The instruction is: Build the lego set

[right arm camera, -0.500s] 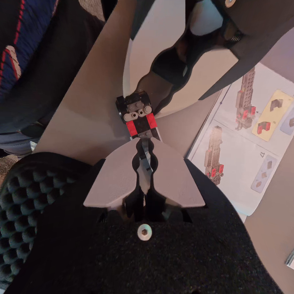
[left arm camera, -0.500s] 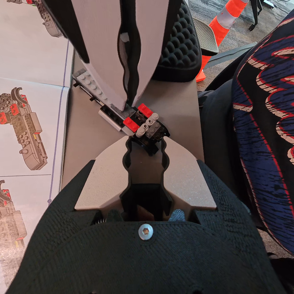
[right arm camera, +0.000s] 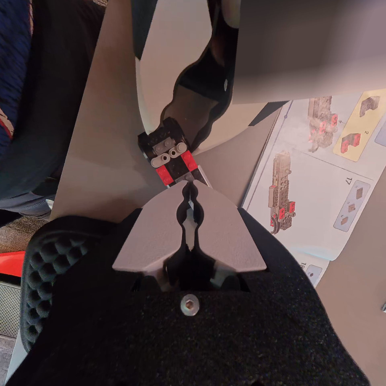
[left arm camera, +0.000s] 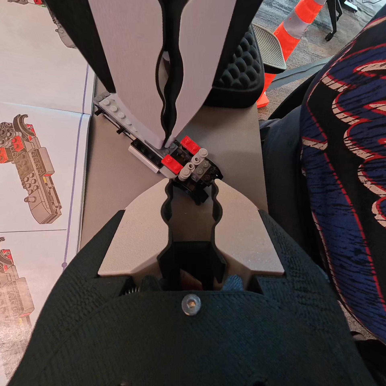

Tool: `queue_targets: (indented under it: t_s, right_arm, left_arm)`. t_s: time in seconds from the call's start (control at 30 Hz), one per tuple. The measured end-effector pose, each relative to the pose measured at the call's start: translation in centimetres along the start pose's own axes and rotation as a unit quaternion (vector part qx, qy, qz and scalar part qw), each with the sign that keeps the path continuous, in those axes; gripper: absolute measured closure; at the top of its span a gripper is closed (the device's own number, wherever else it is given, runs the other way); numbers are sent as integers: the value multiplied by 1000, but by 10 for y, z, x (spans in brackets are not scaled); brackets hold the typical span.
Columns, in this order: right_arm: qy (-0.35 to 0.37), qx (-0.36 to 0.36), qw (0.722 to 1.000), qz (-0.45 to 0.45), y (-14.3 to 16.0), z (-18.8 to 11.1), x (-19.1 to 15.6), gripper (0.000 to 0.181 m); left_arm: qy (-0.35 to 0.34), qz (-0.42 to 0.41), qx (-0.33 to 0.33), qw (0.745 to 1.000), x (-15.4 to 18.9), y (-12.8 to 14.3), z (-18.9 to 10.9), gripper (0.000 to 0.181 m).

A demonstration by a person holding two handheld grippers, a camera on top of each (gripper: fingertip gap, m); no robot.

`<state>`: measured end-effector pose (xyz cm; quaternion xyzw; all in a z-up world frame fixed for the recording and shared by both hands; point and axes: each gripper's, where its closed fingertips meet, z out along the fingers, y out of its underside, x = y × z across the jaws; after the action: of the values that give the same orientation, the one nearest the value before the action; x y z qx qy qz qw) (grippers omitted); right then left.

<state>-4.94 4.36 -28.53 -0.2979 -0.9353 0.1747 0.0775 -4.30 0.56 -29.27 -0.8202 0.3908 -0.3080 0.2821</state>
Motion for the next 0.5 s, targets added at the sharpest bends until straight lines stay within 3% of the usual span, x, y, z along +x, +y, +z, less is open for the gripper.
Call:
queue_targets:
  t_s: [0.33, 0.5]
  right_arm:
    - [35, -4, 999, 16, -1, 0, 1, 181]
    - [-4, 95, 995, 17, -7, -17, -2, 166]
  left_arm:
    - [0, 0, -1, 1000, -1, 1, -1, 145]
    - [-2, -1, -1, 1000, -3, 1, -1, 146]
